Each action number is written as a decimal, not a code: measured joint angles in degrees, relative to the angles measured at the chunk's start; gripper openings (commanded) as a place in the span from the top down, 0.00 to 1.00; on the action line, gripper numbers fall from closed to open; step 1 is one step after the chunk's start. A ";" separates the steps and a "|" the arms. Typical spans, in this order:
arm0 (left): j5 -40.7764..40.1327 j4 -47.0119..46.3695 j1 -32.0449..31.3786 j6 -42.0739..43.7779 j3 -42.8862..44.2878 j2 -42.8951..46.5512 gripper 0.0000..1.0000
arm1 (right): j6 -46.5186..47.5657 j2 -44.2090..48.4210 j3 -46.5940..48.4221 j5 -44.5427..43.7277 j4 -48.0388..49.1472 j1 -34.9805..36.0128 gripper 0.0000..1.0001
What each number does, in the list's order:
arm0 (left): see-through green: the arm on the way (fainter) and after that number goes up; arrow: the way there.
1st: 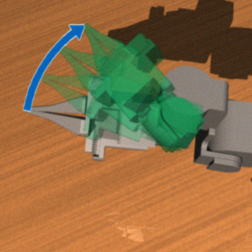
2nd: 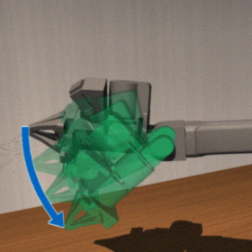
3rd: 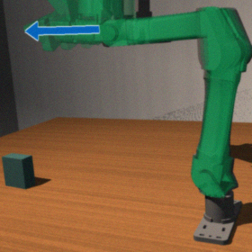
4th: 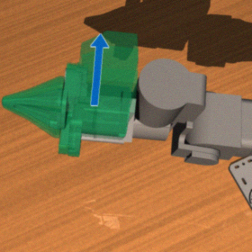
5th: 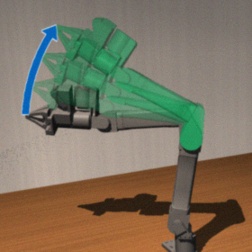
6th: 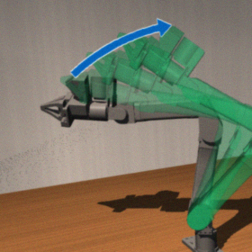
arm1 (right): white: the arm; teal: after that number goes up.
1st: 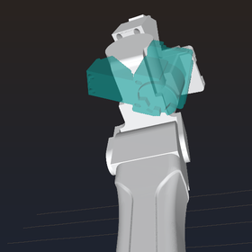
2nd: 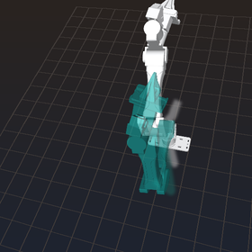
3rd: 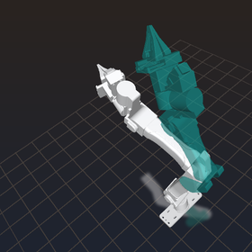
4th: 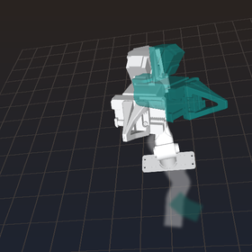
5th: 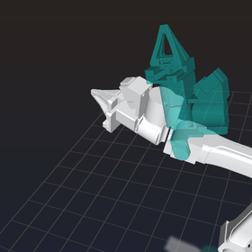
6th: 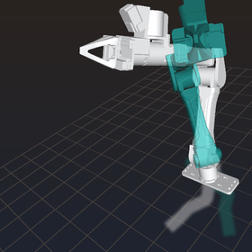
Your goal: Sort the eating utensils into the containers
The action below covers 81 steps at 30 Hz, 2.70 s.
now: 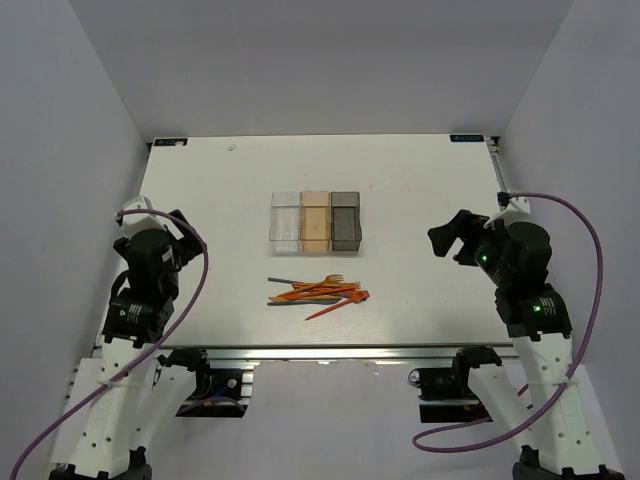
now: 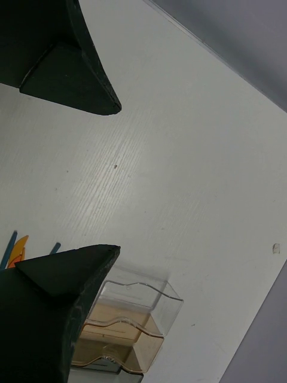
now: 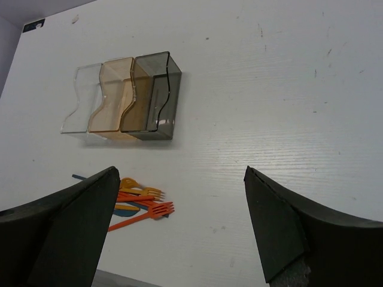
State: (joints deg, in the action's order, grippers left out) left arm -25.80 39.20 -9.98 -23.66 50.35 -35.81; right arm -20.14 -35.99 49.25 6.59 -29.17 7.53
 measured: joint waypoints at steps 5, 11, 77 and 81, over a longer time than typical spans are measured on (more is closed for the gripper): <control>-0.98 0.00 0.00 -0.48 0.00 -0.63 0.02 | -2.19 1.42 -0.74 -1.97 -0.15 0.00 0.11; -1.25 -0.26 0.00 -0.87 -0.15 -0.46 0.02 | -6.25 9.33 -5.18 -0.24 3.48 0.00 0.11; 23.87 -10.93 -35.58 19.34 9.31 -62.69 0.60 | -0.39 2.32 -11.58 6.71 4.11 0.98 0.24; 23.89 -10.95 -35.58 19.56 9.99 -63.54 0.59 | -0.39 2.34 -11.58 6.80 4.17 1.25 0.24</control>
State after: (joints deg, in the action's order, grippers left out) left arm -1.91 28.25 -45.56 -4.10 60.34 -99.35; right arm -20.53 -33.65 37.67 13.39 -24.99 8.78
